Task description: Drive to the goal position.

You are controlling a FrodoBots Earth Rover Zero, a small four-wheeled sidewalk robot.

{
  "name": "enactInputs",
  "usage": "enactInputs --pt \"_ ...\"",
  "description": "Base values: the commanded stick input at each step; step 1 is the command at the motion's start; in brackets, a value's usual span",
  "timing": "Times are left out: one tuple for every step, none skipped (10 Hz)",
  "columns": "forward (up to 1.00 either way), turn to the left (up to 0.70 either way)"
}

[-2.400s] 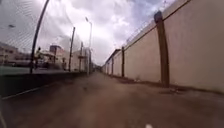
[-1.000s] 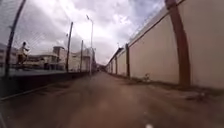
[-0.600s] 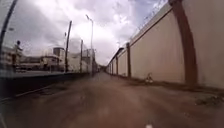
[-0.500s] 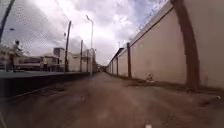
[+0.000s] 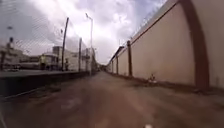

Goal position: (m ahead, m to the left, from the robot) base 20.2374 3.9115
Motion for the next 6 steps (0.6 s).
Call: enactInputs --pt "0.7 0.0" --pt "0.7 0.0" --pt "0.7 0.0" --pt "0.7 0.0" --pt "0.7 0.0" --pt "0.7 0.0"
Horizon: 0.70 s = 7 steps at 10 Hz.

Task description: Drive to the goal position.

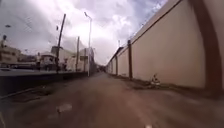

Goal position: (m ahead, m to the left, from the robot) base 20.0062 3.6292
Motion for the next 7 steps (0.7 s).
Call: enactInputs --pt "0.7 0.0" --pt "0.7 0.0" --pt "0.7 0.0" --pt "0.7 0.0" --pt "0.7 0.0" --pt "0.7 0.0" --pt "0.7 0.0"
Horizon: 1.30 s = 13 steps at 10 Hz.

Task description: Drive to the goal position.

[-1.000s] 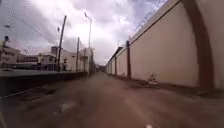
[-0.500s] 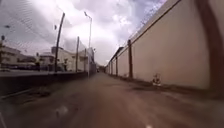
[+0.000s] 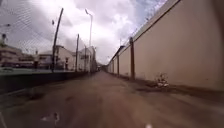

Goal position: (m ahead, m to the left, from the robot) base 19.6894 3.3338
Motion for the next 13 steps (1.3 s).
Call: enactInputs --pt "0.7 0.0" --pt "0.7 0.0" --pt "0.7 0.0" --pt "0.7 0.0" --pt "0.7 0.0" --pt "0.7 0.0" --pt "0.7 0.0" --pt "0.7 0.0" --pt "0.7 0.0" --pt "0.7 0.0" --pt "0.7 0.0" --pt "0.7 0.0" --pt "0.7 0.0"
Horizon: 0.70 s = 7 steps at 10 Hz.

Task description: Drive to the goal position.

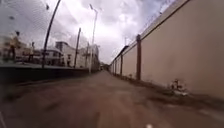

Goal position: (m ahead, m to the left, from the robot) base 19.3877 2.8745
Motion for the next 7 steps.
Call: enactInputs --pt "0.7 0.0" --pt "0.7 0.0" --pt "0.7 0.0" --pt "0.7 0.0" --pt "0.7 0.0" --pt "0.7 0.0" --pt "0.7 0.0"
